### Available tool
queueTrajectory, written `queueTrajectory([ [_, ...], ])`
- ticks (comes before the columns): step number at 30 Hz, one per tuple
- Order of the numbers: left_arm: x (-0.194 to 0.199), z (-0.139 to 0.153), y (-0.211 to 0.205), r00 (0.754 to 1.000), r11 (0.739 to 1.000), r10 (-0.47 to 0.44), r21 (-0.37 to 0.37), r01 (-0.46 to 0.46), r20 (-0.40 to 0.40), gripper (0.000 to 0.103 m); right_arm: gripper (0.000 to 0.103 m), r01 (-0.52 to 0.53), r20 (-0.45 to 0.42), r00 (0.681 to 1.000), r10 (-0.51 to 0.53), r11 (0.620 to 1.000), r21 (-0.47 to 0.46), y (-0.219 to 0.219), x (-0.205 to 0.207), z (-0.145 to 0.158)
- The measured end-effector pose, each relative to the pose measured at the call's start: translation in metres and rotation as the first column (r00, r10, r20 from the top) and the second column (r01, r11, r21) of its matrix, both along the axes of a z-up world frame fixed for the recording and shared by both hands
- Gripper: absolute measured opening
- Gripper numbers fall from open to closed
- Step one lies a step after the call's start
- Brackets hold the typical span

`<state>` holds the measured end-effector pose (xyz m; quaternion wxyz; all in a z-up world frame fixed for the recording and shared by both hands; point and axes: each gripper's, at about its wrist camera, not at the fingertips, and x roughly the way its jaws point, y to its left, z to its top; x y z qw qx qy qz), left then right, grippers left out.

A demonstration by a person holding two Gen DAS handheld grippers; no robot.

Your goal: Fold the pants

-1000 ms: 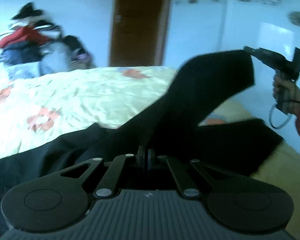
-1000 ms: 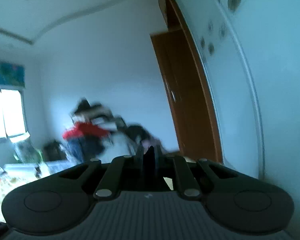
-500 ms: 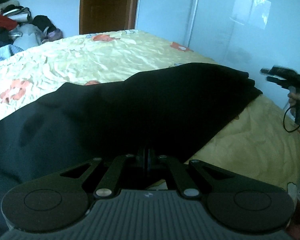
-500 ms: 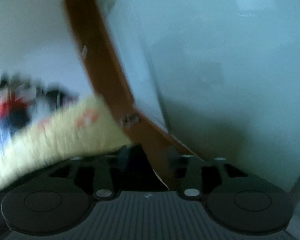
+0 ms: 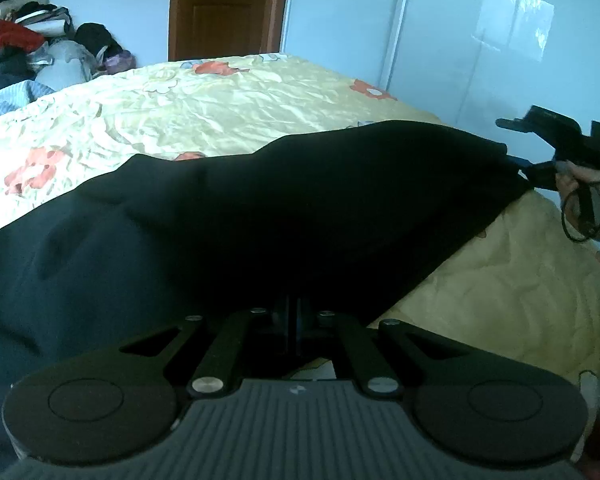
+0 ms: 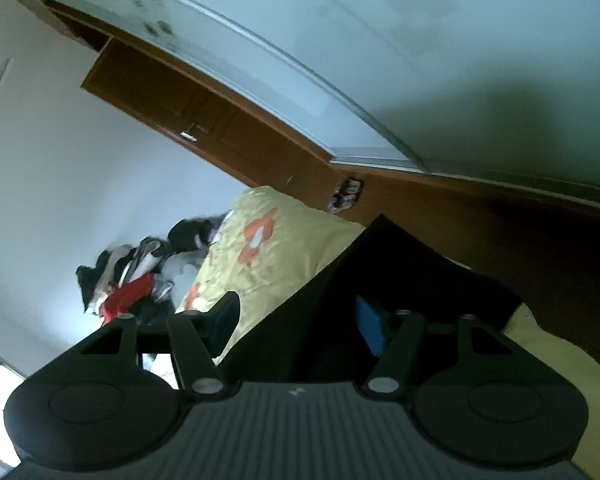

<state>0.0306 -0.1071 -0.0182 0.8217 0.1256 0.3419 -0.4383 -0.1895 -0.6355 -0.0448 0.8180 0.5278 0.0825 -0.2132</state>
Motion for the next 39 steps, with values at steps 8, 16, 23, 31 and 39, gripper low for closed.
queueTrajectory([
  [8,0.01,0.002,0.005,0.998,0.997,0.049,-0.058,-0.051,-0.025,0.003,0.004,0.012,-0.012,1.0,-0.013,0.998,-0.056,-0.016,0.022,-0.004],
  [16,0.026,0.045,0.027,0.983,0.958,0.183,-0.229,-0.172,0.028,0.002,0.003,0.096,0.352,0.934,0.064,0.903,-0.418,0.012,0.008,0.12],
  [23,-0.001,0.013,0.007,1.0,0.999,-0.009,-0.051,0.01,0.02,0.002,0.007,0.077,0.034,0.997,-0.072,0.98,-0.182,0.013,-0.044,0.035],
  [31,0.006,0.005,0.001,0.999,0.999,0.039,-0.028,-0.038,0.008,0.004,0.092,-0.091,-0.039,0.996,0.086,0.983,-0.16,0.016,0.011,0.026],
  [39,0.008,-0.001,-0.008,0.998,0.998,0.057,0.014,-0.057,0.016,0.015,0.087,-0.083,0.01,0.996,0.083,0.996,-0.026,-0.006,0.042,-0.007],
])
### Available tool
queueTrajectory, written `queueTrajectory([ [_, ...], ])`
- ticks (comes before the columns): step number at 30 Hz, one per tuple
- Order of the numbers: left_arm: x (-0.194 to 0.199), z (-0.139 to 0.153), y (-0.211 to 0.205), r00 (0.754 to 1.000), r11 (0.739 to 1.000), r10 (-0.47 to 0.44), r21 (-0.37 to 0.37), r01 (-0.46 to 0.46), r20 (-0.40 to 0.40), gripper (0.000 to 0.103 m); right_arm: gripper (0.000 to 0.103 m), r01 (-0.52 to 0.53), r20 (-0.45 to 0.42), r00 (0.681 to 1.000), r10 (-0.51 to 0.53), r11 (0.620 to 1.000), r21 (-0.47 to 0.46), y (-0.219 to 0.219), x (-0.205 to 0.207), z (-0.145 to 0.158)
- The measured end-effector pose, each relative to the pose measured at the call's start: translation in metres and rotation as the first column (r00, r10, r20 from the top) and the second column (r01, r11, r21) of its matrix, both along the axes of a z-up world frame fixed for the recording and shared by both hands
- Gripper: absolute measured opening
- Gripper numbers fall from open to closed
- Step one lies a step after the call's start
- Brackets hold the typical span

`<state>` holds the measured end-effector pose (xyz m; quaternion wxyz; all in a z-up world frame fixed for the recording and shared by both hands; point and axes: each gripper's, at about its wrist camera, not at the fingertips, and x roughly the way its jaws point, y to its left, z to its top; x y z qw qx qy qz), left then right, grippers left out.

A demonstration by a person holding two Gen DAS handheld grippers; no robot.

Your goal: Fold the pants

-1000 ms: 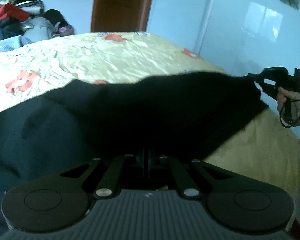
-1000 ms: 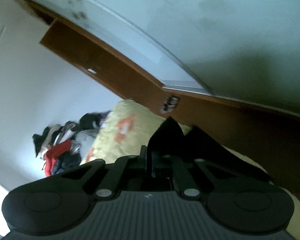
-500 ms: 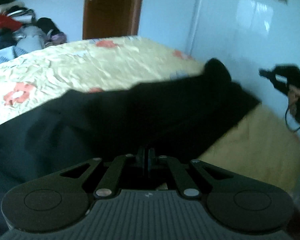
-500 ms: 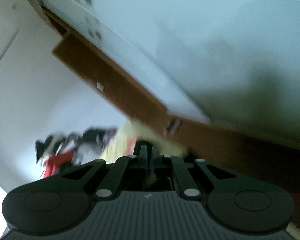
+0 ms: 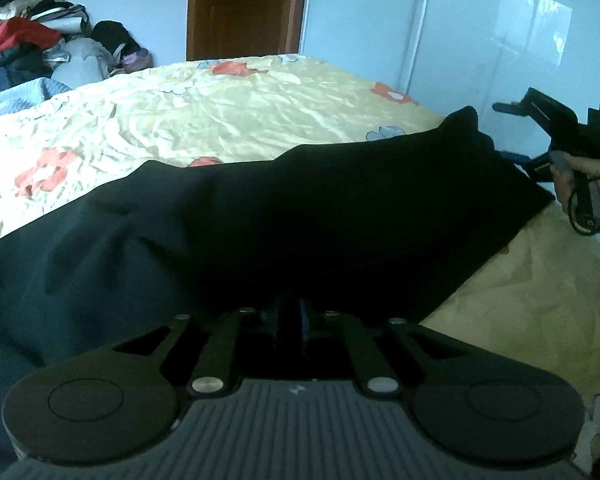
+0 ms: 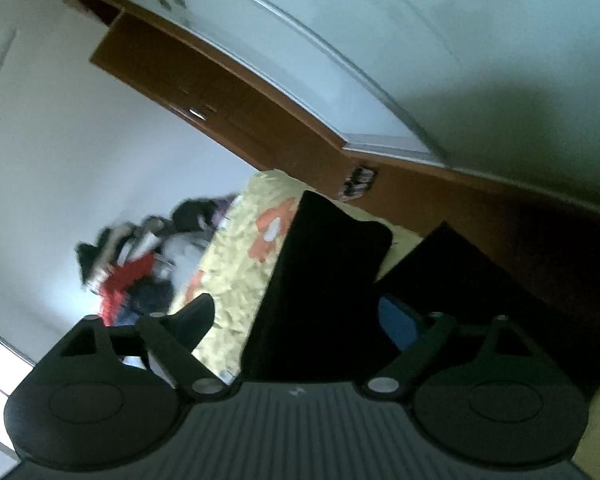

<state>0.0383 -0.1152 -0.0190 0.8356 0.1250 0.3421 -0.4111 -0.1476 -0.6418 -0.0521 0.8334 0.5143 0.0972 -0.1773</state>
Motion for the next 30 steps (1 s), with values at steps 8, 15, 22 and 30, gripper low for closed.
queueTrajectory([
  [8,-0.003,-0.007,-0.018,0.998,0.999,-0.024,0.049,0.022,0.053,0.027,0.074,0.029,-0.017,0.999,-0.029,1.0,-0.001,-0.006,0.031,-0.001],
  [15,-0.005,-0.01,-0.021,0.996,0.997,-0.035,0.067,0.029,0.081,0.011,0.008,0.121,-0.025,0.992,-0.12,0.991,0.062,-0.014,0.032,-0.02],
  [22,0.003,-0.004,-0.011,0.999,1.0,-0.002,-0.002,0.002,0.033,0.007,0.004,0.17,0.069,0.983,-0.17,0.985,-0.004,-0.001,0.003,-0.005],
  [30,0.012,0.021,-0.007,0.998,0.995,0.036,-0.095,-0.031,0.051,0.005,0.002,0.208,0.175,0.968,-0.182,0.968,-0.142,0.001,-0.029,0.043],
])
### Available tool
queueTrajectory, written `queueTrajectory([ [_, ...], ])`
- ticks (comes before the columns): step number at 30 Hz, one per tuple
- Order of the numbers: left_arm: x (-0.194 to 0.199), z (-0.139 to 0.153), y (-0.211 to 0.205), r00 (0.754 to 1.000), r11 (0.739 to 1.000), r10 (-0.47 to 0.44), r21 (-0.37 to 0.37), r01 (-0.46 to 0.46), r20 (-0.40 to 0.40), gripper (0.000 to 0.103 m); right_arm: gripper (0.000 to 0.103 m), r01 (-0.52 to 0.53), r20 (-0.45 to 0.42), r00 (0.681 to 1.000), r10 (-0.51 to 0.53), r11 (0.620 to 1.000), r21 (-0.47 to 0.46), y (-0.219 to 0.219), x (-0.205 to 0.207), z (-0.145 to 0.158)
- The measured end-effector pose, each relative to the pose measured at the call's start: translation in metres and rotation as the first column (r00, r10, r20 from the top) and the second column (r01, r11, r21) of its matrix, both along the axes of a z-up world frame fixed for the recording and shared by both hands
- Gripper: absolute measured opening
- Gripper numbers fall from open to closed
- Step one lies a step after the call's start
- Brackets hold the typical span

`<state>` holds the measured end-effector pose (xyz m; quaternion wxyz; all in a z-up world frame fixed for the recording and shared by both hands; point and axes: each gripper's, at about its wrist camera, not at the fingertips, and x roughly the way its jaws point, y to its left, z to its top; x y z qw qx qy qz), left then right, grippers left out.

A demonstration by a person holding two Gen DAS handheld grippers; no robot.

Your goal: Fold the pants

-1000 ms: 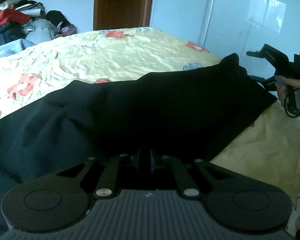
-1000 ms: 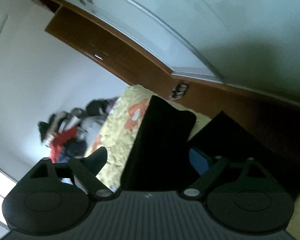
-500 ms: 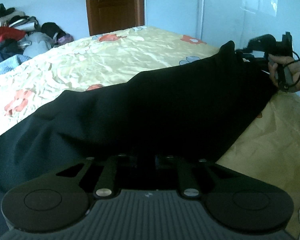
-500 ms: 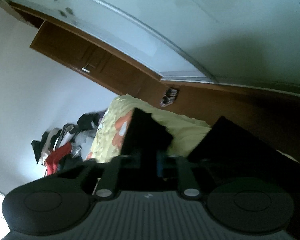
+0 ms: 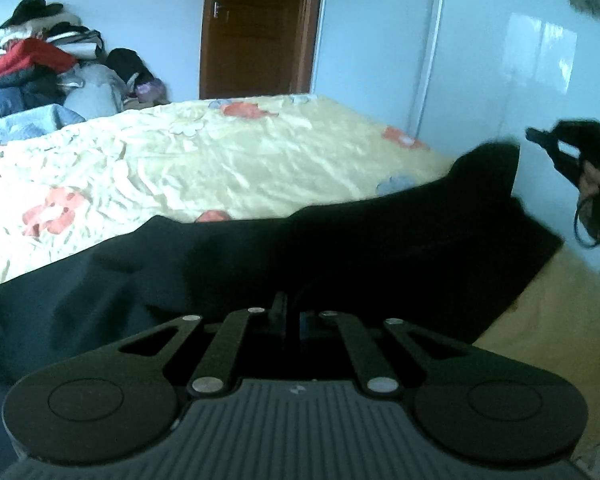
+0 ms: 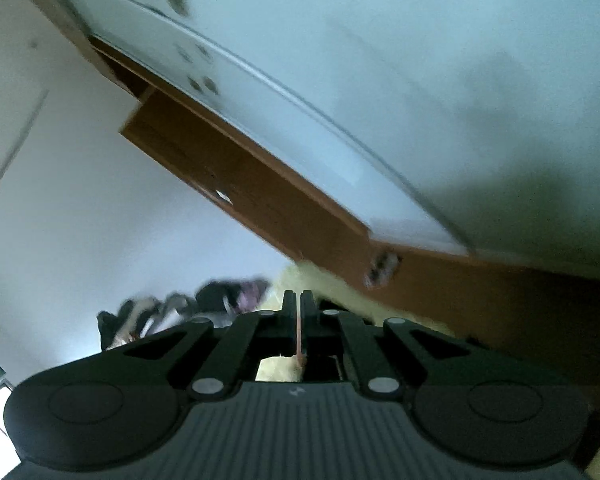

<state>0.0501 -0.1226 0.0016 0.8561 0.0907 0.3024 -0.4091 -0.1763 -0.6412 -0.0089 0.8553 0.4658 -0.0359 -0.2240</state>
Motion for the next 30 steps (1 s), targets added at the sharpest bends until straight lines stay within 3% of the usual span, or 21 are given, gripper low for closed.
queueTrajectory([
  [3,-0.007,0.0,0.003,0.997,0.996,-0.08,0.025,0.08,-0.015,0.005,0.002,0.039,-0.063,0.997,-0.041,0.998,-0.04,0.012,-0.038,0.0],
  [5,-0.017,-0.009,0.003,0.993,0.991,-0.119,0.062,0.119,-0.002,0.005,0.002,0.055,-0.142,0.988,-0.056,0.998,-0.011,0.017,-0.059,-0.011],
  [7,-0.021,-0.017,0.0,0.992,0.989,-0.122,0.088,0.121,0.006,0.005,0.003,-0.005,-0.172,0.985,0.012,0.999,0.04,0.016,-0.067,-0.023],
  [10,-0.013,-0.022,-0.001,0.996,0.994,-0.086,0.07,0.089,-0.038,0.005,0.005,-0.099,-0.144,0.983,0.117,0.987,0.128,0.014,-0.055,-0.033],
  [12,-0.006,-0.018,-0.001,0.996,0.997,-0.057,0.045,0.06,-0.064,0.005,0.012,-0.153,-0.143,0.974,0.178,0.973,0.171,0.011,-0.037,-0.037],
  [14,-0.002,-0.012,0.001,0.997,0.999,-0.04,0.025,0.041,-0.064,0.005,0.041,-0.167,-0.184,0.959,0.217,0.953,0.252,0.01,-0.017,-0.044],
  [16,0.001,-0.006,0.002,0.997,0.999,-0.032,0.009,0.032,-0.065,0.005,0.056,-0.17,-0.199,0.952,0.234,0.941,0.292,0.014,-0.003,-0.051],
  [20,0.005,-0.003,0.005,0.996,1.0,-0.023,-0.011,0.022,-0.088,0.005,0.056,-0.106,-0.224,0.961,0.165,0.962,0.252,0.025,-0.003,-0.05],
  [26,0.005,-0.009,0.003,0.994,1.0,-0.013,0.001,0.013,-0.108,0.005,0.053,-0.103,-0.124,0.984,0.131,0.972,0.21,0.006,0.018,-0.058],
  [27,0.004,-0.009,0.002,0.994,1.0,-0.011,0.004,0.012,-0.105,0.005,0.046,-0.092,-0.119,0.986,0.119,0.974,0.209,0.001,0.023,-0.06],
  [28,0.004,-0.009,0.002,0.995,1.0,-0.009,0.006,0.01,-0.101,0.005,0.017,-0.083,-0.125,0.986,0.111,0.974,0.211,-0.002,0.027,-0.06],
  [29,0.004,-0.008,0.001,0.996,1.0,-0.006,0.007,0.006,-0.094,0.005,0.003,-0.069,-0.135,0.986,0.098,0.976,0.208,-0.005,0.03,-0.062],
  [30,0.004,-0.008,0.002,0.996,1.0,-0.001,0.005,0.002,-0.087,0.005,0.003,-0.047,-0.136,0.988,0.075,0.979,0.2,-0.006,0.029,-0.062],
])
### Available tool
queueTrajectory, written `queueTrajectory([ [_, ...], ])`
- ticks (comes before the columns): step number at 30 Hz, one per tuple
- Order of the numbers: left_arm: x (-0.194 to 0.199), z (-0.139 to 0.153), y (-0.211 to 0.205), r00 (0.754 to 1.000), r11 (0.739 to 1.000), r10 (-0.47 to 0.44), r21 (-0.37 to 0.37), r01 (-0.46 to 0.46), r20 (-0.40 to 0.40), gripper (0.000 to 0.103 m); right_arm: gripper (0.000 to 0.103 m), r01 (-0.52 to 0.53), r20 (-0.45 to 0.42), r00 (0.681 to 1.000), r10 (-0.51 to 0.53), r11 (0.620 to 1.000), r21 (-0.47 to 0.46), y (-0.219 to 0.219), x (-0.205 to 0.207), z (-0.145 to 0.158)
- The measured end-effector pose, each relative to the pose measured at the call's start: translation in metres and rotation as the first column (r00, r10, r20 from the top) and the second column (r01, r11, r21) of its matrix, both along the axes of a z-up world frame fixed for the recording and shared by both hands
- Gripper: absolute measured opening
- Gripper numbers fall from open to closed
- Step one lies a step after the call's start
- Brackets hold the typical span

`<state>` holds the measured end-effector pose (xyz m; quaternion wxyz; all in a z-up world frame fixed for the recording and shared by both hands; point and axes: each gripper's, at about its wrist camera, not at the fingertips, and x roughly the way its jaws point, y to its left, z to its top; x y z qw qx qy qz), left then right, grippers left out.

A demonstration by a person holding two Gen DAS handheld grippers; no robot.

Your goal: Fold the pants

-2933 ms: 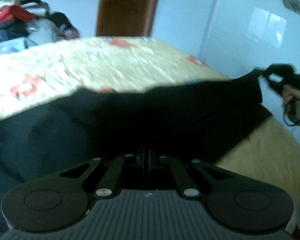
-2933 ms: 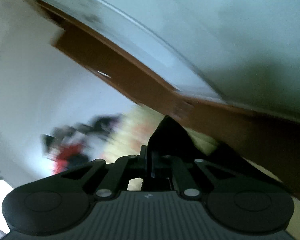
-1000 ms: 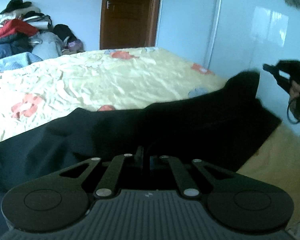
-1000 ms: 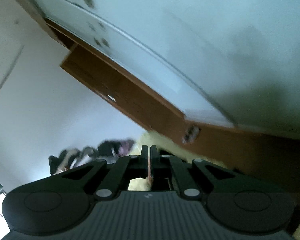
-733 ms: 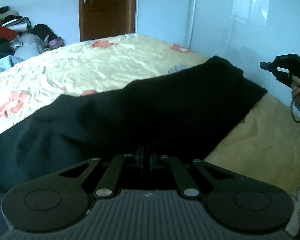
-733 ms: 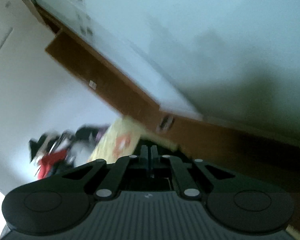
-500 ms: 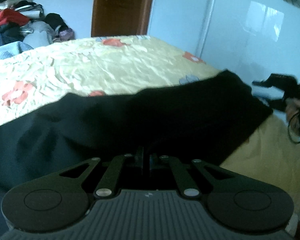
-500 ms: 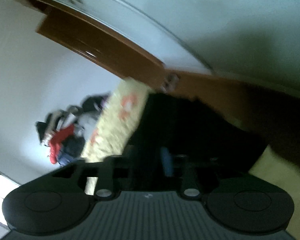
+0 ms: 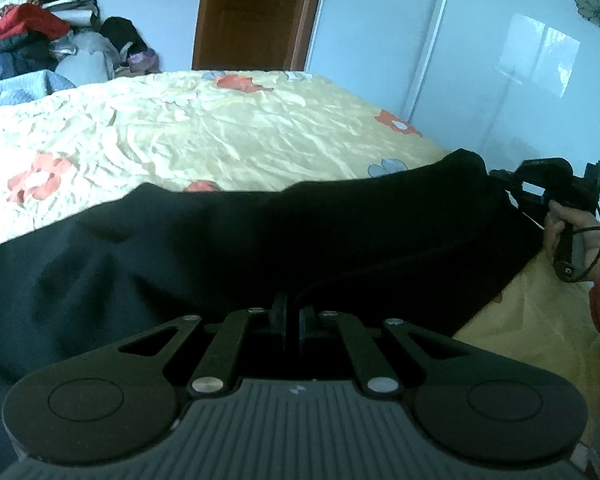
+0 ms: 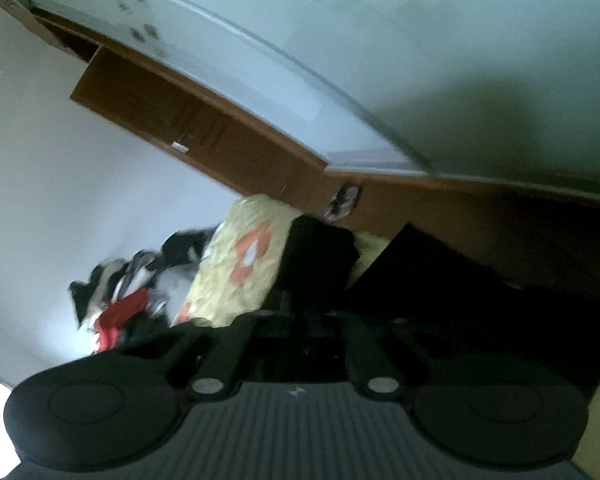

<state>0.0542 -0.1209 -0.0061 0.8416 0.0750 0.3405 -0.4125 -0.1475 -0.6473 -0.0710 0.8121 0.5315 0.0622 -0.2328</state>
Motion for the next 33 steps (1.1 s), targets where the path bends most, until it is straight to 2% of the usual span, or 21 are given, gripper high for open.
queueTrajectory([
  [2,0.003,0.001,0.002,1.0,1.0,0.016,-0.006,-0.016,0.006,0.005,0.003,0.029,0.044,0.999,-0.028,0.999,-0.022,0.002,-0.006,0.004],
  [5,0.002,0.005,0.005,1.0,1.0,-0.015,-0.013,0.014,-0.014,0.005,0.003,0.054,0.05,0.998,-0.048,0.991,-0.125,0.018,-0.02,0.023],
  [7,-0.005,0.007,0.007,0.998,0.998,-0.06,-0.003,0.06,0.005,0.005,0.003,0.064,0.016,0.998,-0.062,0.984,-0.169,0.029,-0.041,0.031],
  [11,-0.023,-0.004,0.006,0.989,0.988,-0.149,0.052,0.148,0.013,0.005,0.003,0.077,-0.087,0.992,-0.094,0.981,-0.181,0.041,-0.076,0.025],
  [14,-0.027,-0.018,0.001,0.987,0.981,-0.156,0.122,0.151,0.032,0.008,0.004,0.012,-0.189,0.981,-0.044,0.987,-0.163,0.041,-0.073,0.015],
  [16,-0.022,-0.022,0.0,0.99,0.983,-0.141,0.124,0.138,0.017,0.011,0.005,-0.003,-0.246,0.969,-0.028,0.992,-0.123,0.038,-0.064,0.011],
  [18,-0.019,-0.02,0.003,0.992,0.986,-0.125,0.114,0.124,0.003,0.021,0.008,-0.033,-0.264,0.965,-0.002,0.991,-0.127,0.038,-0.058,0.014],
  [20,-0.017,-0.018,0.006,0.993,0.985,-0.117,0.129,0.116,-0.002,0.028,0.018,-0.046,-0.295,0.955,-0.003,0.986,-0.159,0.038,-0.055,0.02],
  [21,-0.017,-0.016,0.009,0.993,0.985,-0.115,0.131,0.114,-0.003,0.029,0.02,-0.022,-0.3,0.953,-0.033,0.984,-0.178,0.039,-0.056,0.024],
  [22,-0.017,-0.014,0.012,0.993,0.985,-0.116,0.13,0.116,-0.007,0.03,0.024,0.048,-0.302,0.947,-0.113,0.976,-0.214,0.04,-0.063,0.03],
  [24,-0.017,-0.009,0.019,0.992,0.985,-0.12,0.123,0.123,-0.029,0.034,0.028,0.213,-0.301,0.903,-0.306,0.928,-0.306,0.052,-0.074,0.04],
  [25,-0.017,-0.005,0.023,0.991,0.985,-0.126,0.115,0.129,-0.037,0.036,0.028,0.239,-0.293,0.889,-0.352,0.902,-0.36,0.061,-0.074,0.049],
  [26,-0.018,-0.001,0.026,0.991,0.985,-0.129,0.107,0.133,-0.041,0.037,0.028,0.177,-0.274,0.911,-0.308,0.893,-0.415,0.071,-0.065,0.058],
  [27,-0.017,0.002,0.029,0.991,0.986,-0.131,0.101,0.134,-0.043,0.037,0.029,0.063,-0.279,0.937,-0.208,0.89,-0.451,0.08,-0.048,0.066],
  [28,-0.016,0.006,0.031,0.99,0.987,-0.13,0.092,0.134,-0.045,0.038,0.035,-0.068,-0.308,0.947,-0.09,0.881,-0.468,0.091,-0.028,0.072],
  [29,-0.014,0.01,0.033,0.991,0.989,-0.124,0.078,0.127,-0.047,0.04,0.047,-0.212,-0.346,0.937,0.04,0.855,-0.474,0.103,-0.004,0.077],
  [30,-0.011,0.013,0.035,0.992,0.991,-0.117,0.065,0.12,-0.052,0.04,0.053,-0.358,-0.385,0.906,0.175,0.803,-0.476,0.119,0.021,0.08],
  [31,-0.007,0.015,0.036,0.992,0.993,-0.107,0.05,0.11,-0.06,0.041,0.062,-0.496,-0.426,0.853,0.302,0.724,-0.48,0.139,0.047,0.083],
  [32,-0.003,0.018,0.039,0.993,0.995,-0.09,0.034,0.092,-0.072,0.041,0.063,-0.601,-0.469,0.792,0.39,0.629,-0.492,0.162,0.071,0.084],
  [33,0.0,0.021,0.04,0.994,0.997,-0.077,0.023,0.079,-0.084,0.041,0.063,-0.668,-0.51,0.742,0.436,0.543,-0.509,0.183,0.091,0.085],
])
